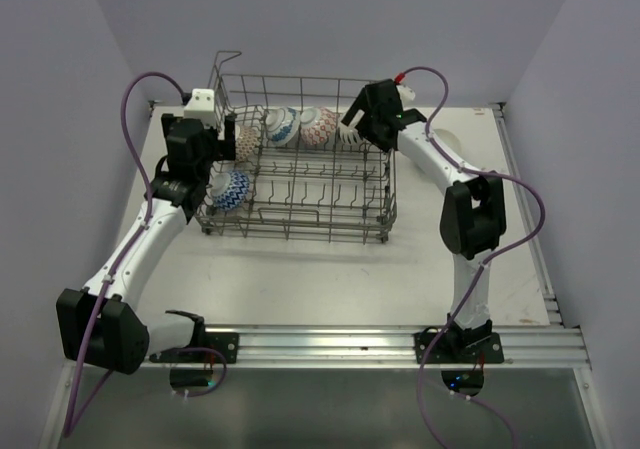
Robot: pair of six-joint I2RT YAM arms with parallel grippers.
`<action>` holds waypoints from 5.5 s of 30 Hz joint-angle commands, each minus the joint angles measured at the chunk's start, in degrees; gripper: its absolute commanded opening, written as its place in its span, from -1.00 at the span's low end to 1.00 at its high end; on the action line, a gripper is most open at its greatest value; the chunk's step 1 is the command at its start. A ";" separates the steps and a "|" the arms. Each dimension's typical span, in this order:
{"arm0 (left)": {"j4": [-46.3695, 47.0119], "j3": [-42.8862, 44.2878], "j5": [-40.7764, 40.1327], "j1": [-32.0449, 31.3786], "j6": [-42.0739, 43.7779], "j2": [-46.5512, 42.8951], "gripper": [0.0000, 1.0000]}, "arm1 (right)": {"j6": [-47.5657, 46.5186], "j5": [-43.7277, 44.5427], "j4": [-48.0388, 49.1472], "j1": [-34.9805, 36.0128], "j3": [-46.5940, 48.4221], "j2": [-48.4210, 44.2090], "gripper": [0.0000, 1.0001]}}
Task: Unload the bowls from the dish rack
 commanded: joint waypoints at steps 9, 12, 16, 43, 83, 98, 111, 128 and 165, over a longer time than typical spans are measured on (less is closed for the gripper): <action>0.24 2.66 1.23 0.34 -1.51 0.28 1.00 | 9.95 3.83 2.63 0.13 -1.86 -0.88 0.98; 0.24 2.66 1.75 0.34 -1.77 0.37 1.00 | 11.45 4.89 3.69 0.22 -2.74 -0.53 0.98; -0.02 3.01 2.19 0.25 -1.95 0.72 1.00 | 12.94 5.85 3.59 0.39 -3.36 0.00 0.98; -1.25 3.80 4.21 0.17 -3.09 1.07 1.00 | 23.22 20.97 1.75 4.44 -2.04 3.78 0.97; -1.51 4.16 6.23 0.08 -4.14 1.68 1.00 | 31.32 21.76 4.64 4.52 -1.50 10.73 0.93; -1.69 4.25 6.85 0.08 -4.32 1.86 1.00 | 21.39 23.61 26.09 4.61 -14.61 0.88 0.22; -1.69 4.16 6.50 -0.27 -4.32 1.86 1.00 | 17.69 19.04 33.57 4.52 -17.95 -3.78 0.01; -1.69 4.07 6.15 -0.63 -4.32 1.77 1.00 | 10.84 15.44 35.94 4.44 -16.90 -9.23 -0.07; -1.69 3.89 2.98 -1.94 -2.83 0.89 1.00 | -16.39 -9.87 20.94 3.65 -29.30 -24.62 0.03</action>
